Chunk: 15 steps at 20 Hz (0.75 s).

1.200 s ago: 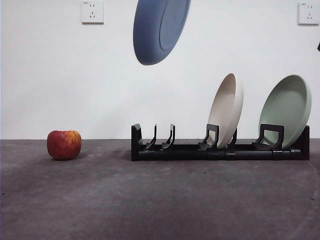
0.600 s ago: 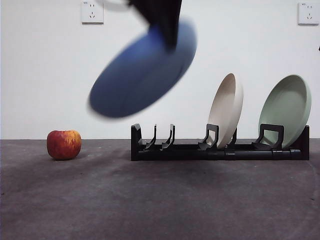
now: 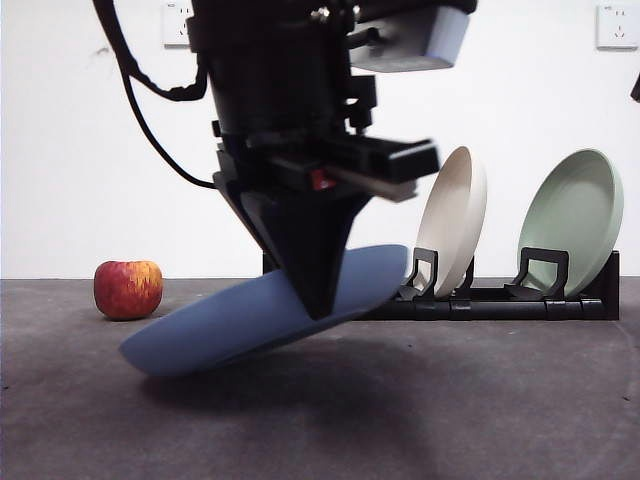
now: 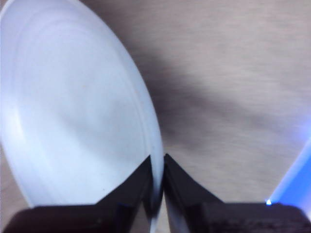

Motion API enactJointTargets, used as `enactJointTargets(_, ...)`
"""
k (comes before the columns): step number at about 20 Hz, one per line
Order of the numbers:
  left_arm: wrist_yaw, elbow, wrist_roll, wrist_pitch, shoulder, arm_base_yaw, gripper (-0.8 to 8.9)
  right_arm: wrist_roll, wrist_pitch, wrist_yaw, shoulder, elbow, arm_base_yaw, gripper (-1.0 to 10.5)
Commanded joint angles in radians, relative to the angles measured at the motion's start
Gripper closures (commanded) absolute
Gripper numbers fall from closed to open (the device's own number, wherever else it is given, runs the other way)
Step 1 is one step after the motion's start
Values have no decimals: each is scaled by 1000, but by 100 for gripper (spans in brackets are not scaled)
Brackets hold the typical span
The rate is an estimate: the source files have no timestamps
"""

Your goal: Take the blue plate from the plate rack,put the plate on the table,take the apple from the table,put the apple in the plate

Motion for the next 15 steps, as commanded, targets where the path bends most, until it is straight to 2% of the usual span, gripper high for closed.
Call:
enactJointTargets(1,79,-12,2,-6,26,-8,822,-12,4,-4,3,2,1,948)
enactJointTargets(7,104,-12,-6,-66,127,-7,795,-12,8,-7,3,2,1,948)
enactJointTargets(8,109,-12,-8,-66,129,-7,718,-11,7,-7,3,2,1,945)
enactJointTargets(10,112,-8,-11,-64,124,-7,501,-12,2,-12,3,2,1,935)
enactJointTargets(11,112,4,-20,-74,120,-7,408,-18,5,-26,3,2,1,892)
enactJointTargets(12,111,17,-21,-88,117,-7,366,-26,8,-35,3,2,2,827)
enactJointTargets(15,111,100,-29,-156,103,-7,366,-27,39,-41,3,3,43,650)
